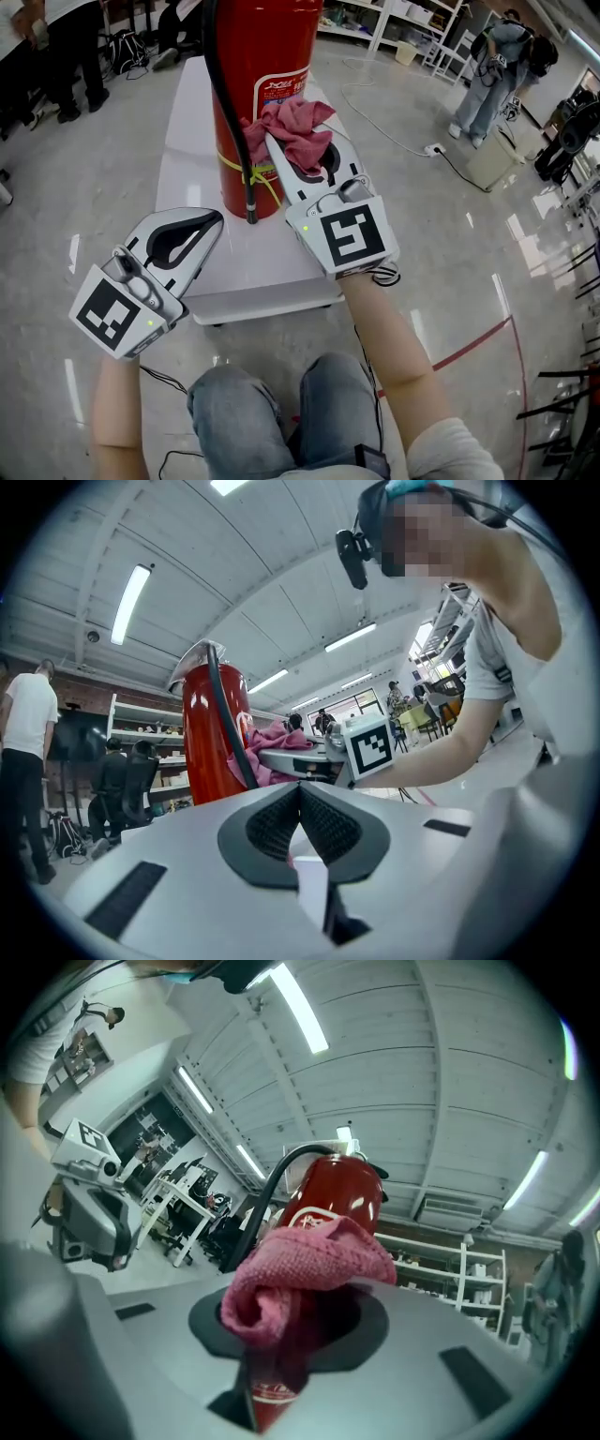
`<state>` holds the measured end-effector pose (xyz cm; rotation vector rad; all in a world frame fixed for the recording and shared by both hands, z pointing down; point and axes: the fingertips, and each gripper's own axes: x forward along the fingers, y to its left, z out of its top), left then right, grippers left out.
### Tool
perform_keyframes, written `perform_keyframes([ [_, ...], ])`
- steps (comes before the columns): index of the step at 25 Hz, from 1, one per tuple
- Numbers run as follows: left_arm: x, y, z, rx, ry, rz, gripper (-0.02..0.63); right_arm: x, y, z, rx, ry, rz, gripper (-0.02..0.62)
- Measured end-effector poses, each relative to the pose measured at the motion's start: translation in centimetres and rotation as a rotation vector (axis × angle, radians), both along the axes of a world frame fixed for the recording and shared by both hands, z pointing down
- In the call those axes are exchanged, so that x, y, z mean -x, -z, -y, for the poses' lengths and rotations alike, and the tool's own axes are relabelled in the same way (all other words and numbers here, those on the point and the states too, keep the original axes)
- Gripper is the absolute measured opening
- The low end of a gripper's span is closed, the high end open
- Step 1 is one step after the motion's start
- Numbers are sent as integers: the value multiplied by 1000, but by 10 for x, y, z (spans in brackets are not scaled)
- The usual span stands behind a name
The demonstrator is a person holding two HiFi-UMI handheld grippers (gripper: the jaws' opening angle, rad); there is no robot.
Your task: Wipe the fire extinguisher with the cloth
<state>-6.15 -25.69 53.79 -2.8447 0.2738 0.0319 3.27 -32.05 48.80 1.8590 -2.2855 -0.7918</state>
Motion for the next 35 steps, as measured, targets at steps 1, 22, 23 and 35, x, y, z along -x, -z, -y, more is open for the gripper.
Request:
perform_keyframes([
  [1,0,-1,-1,3,1,5,9,-1,-8,0,14,-2,-1,107],
  [22,7,-3,-10,25,37,-1,9,-7,-10,-27,59,42,24,104],
  [23,7,-2,-6,28,41,-6,9,-5,-6,-30,53,60,27,104],
  [35,-19,38,33,129,-5,8,9,-3,10,-31,177,180,179,104],
])
